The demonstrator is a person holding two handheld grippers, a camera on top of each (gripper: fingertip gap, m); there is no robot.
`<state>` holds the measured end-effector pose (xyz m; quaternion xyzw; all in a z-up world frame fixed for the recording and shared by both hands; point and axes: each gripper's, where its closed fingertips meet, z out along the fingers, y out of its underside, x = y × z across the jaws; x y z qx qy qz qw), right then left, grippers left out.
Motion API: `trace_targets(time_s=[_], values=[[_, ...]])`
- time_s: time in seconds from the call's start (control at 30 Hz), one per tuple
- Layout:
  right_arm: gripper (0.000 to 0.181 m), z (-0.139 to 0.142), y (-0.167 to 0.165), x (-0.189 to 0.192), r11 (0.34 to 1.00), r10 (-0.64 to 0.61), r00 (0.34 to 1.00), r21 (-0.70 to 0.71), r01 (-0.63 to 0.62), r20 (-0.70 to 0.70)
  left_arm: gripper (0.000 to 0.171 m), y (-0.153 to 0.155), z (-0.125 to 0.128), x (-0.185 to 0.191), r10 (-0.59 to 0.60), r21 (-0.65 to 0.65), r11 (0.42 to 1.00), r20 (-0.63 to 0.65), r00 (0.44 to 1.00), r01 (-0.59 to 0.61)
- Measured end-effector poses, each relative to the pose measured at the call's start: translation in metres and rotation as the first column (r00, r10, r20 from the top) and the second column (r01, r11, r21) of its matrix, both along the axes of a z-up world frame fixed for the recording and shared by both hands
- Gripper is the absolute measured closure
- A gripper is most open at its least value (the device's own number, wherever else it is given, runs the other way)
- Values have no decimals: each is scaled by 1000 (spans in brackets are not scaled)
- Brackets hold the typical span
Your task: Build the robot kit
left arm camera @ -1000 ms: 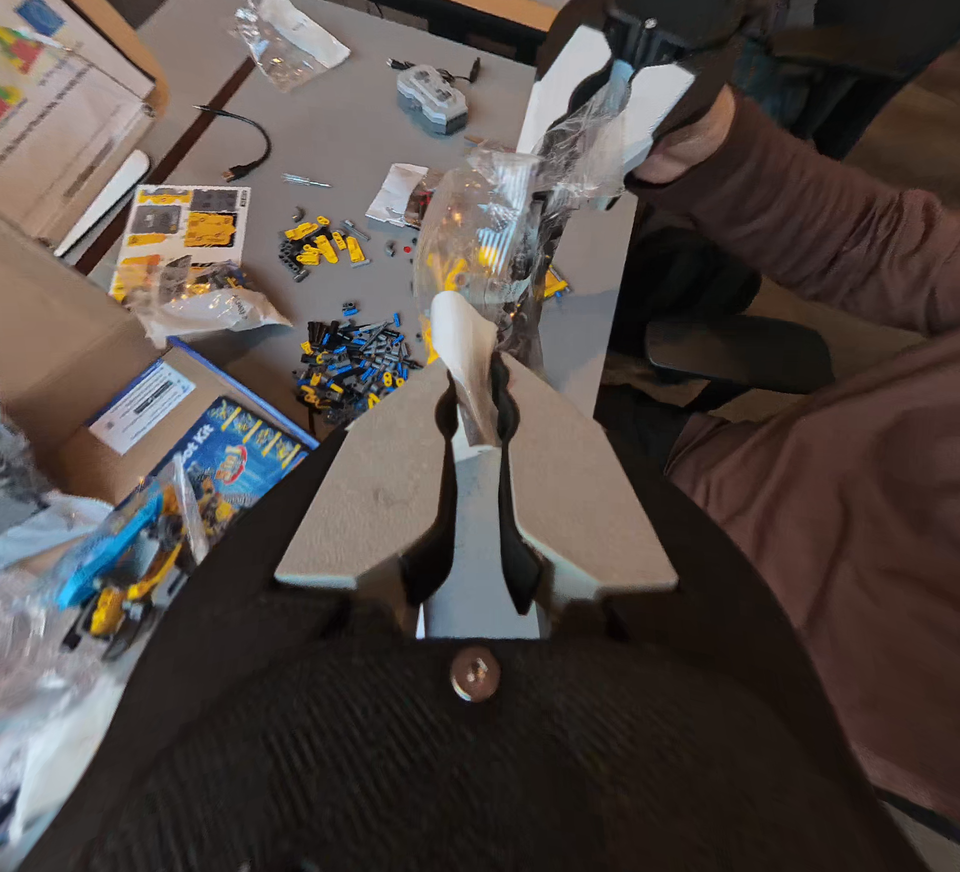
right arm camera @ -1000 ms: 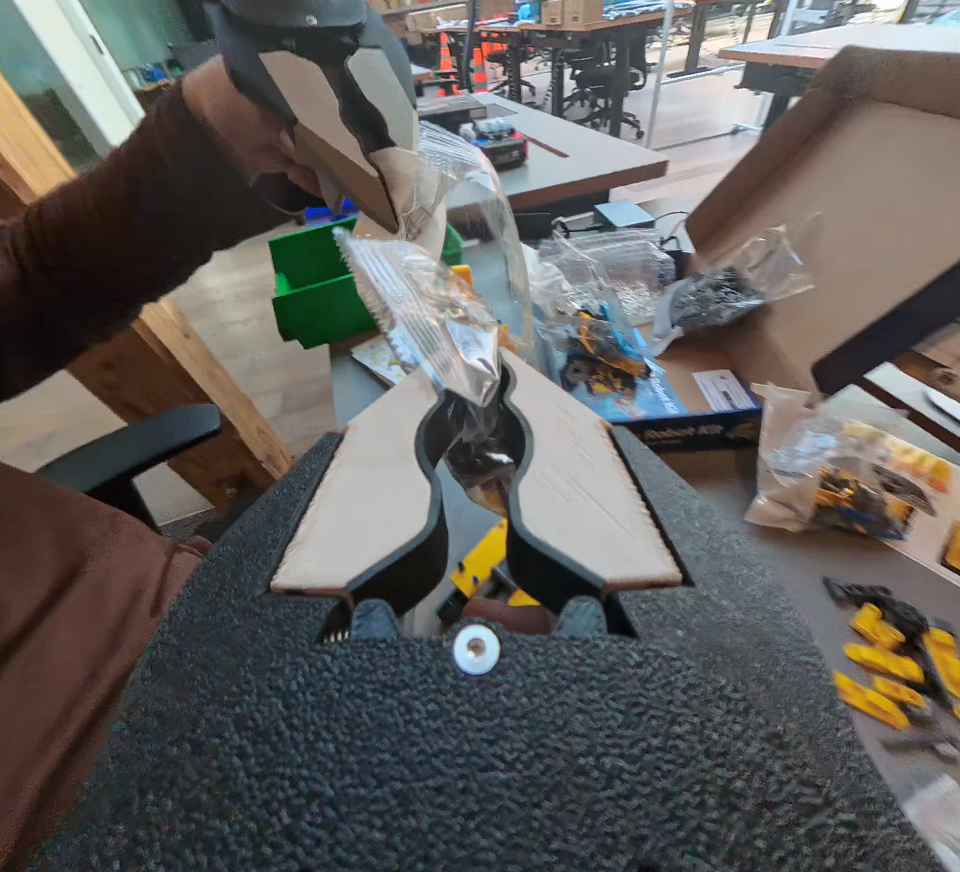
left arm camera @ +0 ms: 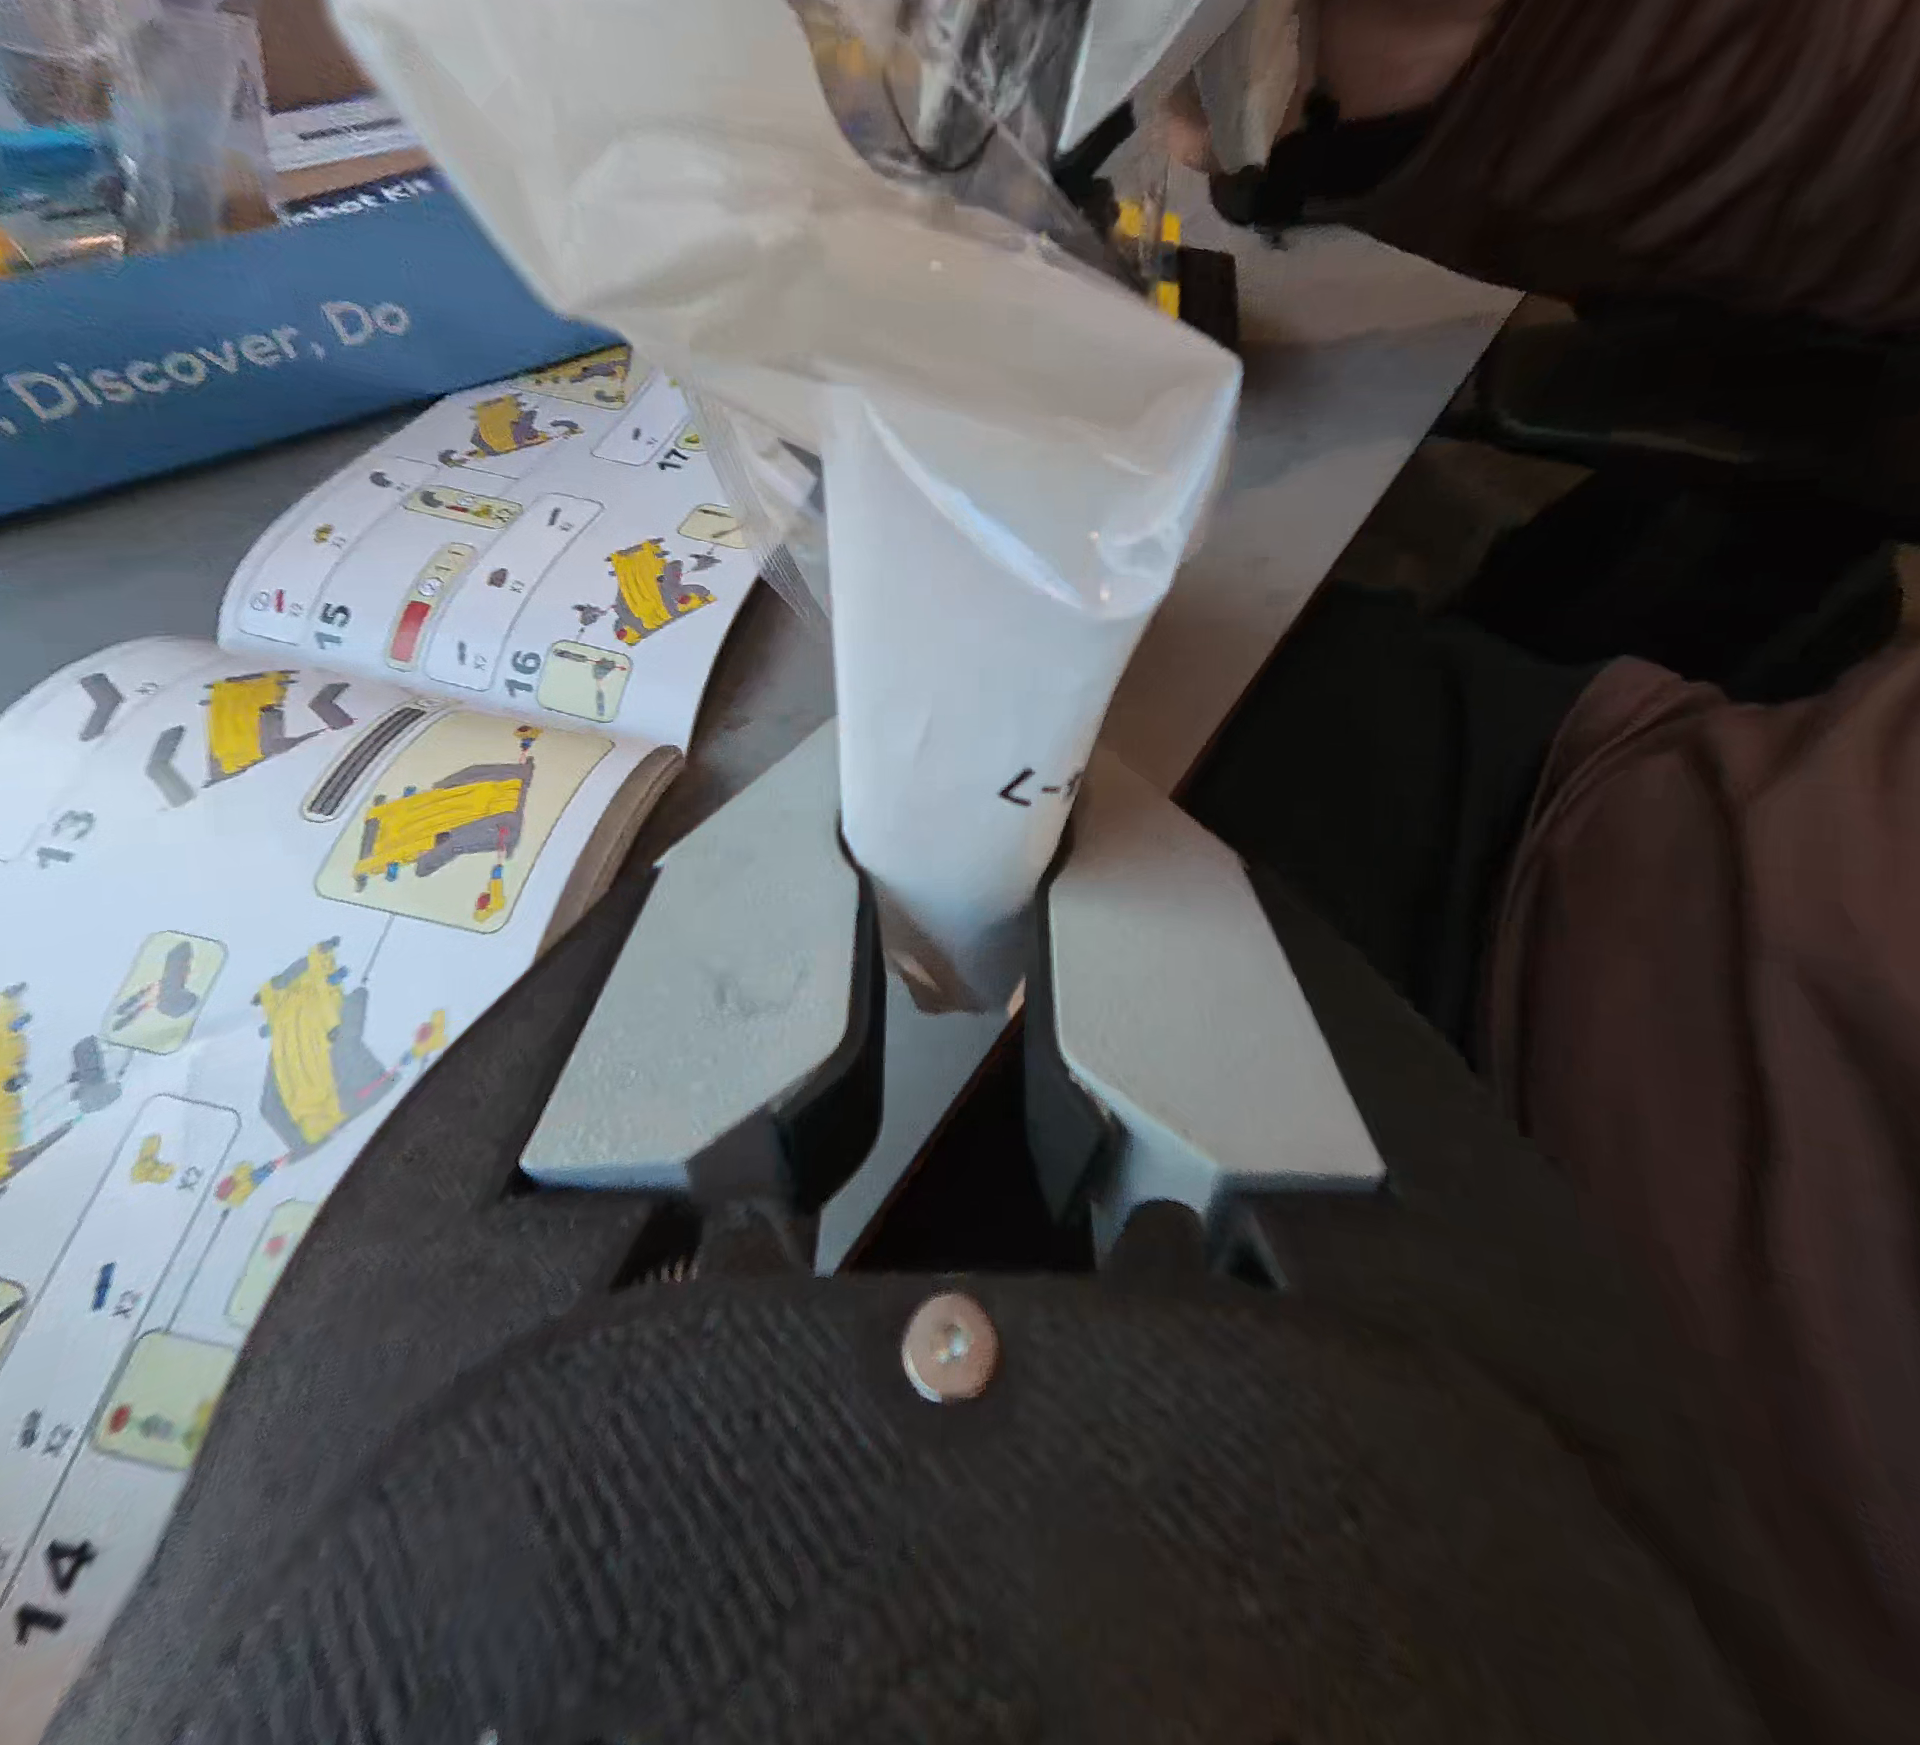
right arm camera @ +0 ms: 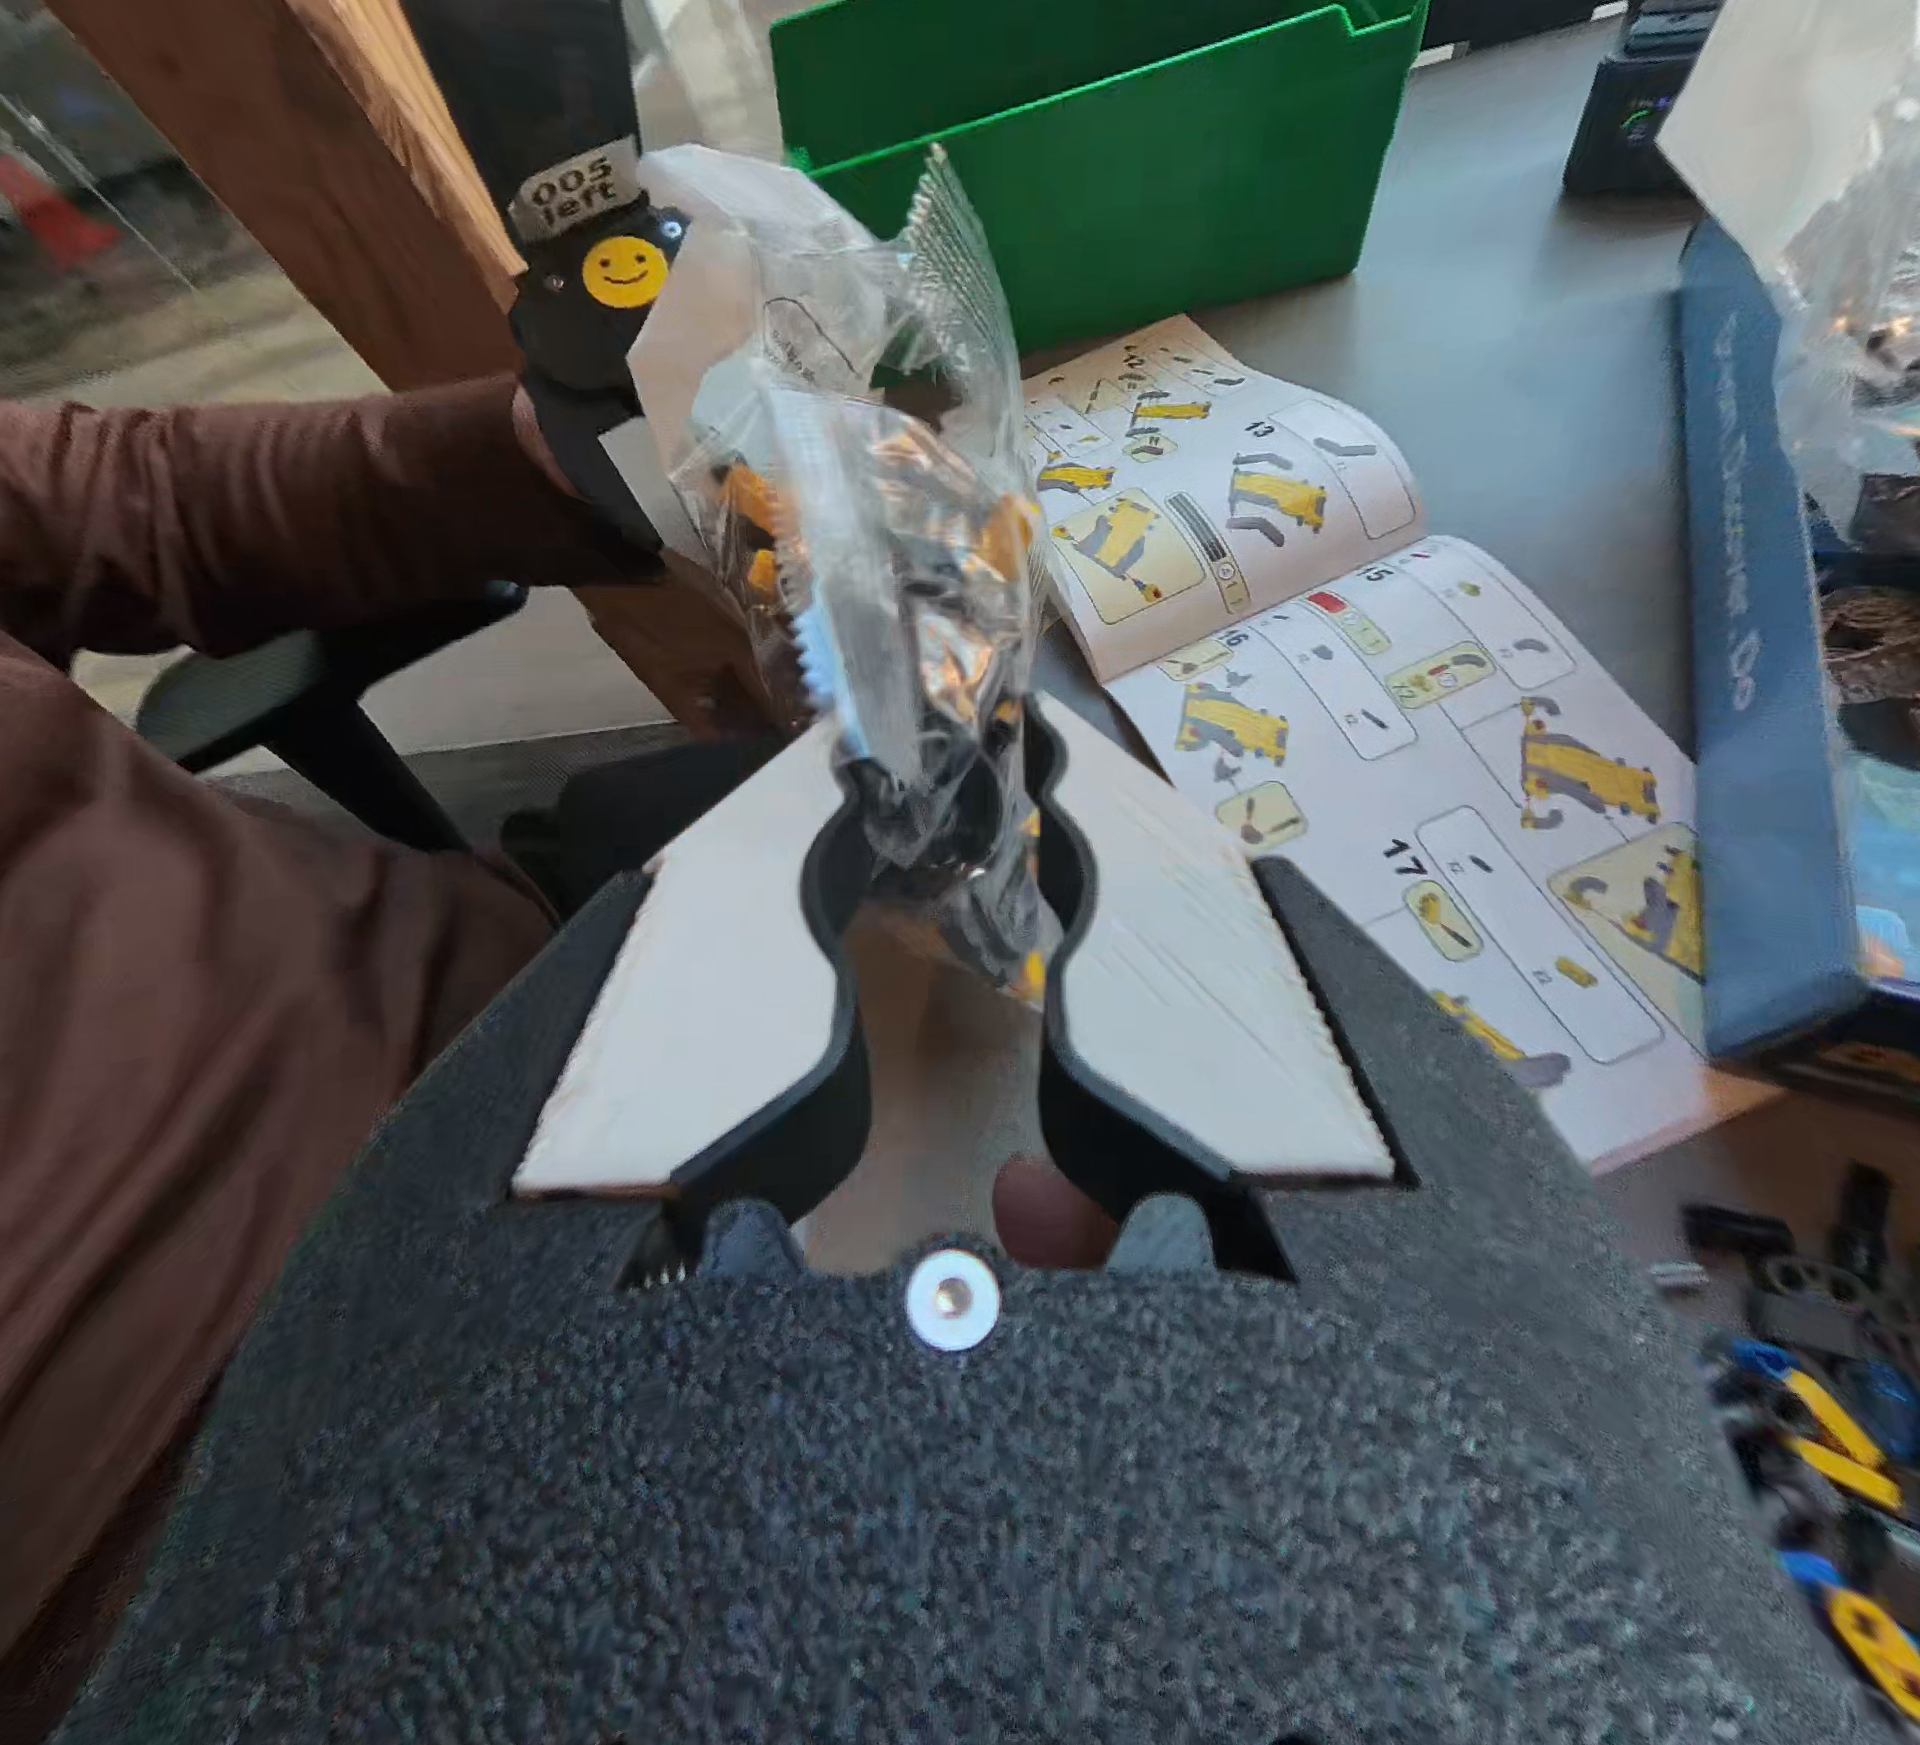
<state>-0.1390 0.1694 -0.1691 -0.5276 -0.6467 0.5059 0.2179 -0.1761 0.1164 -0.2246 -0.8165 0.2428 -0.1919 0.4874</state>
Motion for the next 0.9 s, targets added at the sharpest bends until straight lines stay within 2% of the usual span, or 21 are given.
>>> trace_targets(time_s=[0.03, 0.1, 0.2, 0.27, 0.33, 0.4, 0.47, 0.53, 0.63, 0.77, 0.83, 0.9], values=[[149, 4, 4, 5, 999, -4, 1000, 52, 4, -10, 150, 1, 0, 2, -12, -5, 1000, 22, 1000, 12], [147, 26, 12, 14, 987, -5, 998, 160, 14, -55, 150, 3, -1, -1, -19, 1, 1000, 32, 999, 19], [167, 79, 16, 12, 972, 5, 991, 234, 28, -137, 151, 7, 0, -2, -51, 35, 998, 17, 999, 50], [170, 91, 14, -1, 955, 7, 996, 297, 19, -86, 152, 9, 0, 1, -73, 56, 996, 4, 997, 73], [171, 77, 6, -15, 934, 19, 999, 356, -31, 38, 152, 10, -1, 5, -88, 77, 993, -11, 996, 89], [171, 51, -12, -20, 917, 101, 979, 366, -161, 180, 152, 10, -2, 7, -89, 93, 992, -26, 996, 91], [181, 20, -32, -6, 884, 206, 912, 332, -328, 354, 152, 10, -5, 4, -71, 79, 994, -18, 997, 72], [181, 2, -52, 11, 841, 300, 851, 301, -449, 432, 152, 9, -5, -1, -48, 55, 997, 38, 998, 46], [176, -5, -55, 11, 826, 281, 851, 340, -450, 443, 152, 6, -8, -7, -45, 18, 999, 106, 993, 43], [171, 34, -48, -23, 857, 238, 937, 398, -327, 257, 153, 3, -6, -11, -60, 49, 997, 65, 996, 57], [156, 42, -38, -38, 865, 184, 953, 422, -273, 239, 152, 3, -5, -12, -65, 68, 996, 29, 997, 63], [157, 36, -45, -37, 855, 237, 926, 390, -342, 293, 152, 2, -5, -11, -68, 84, 994, -1, 998, 68]])
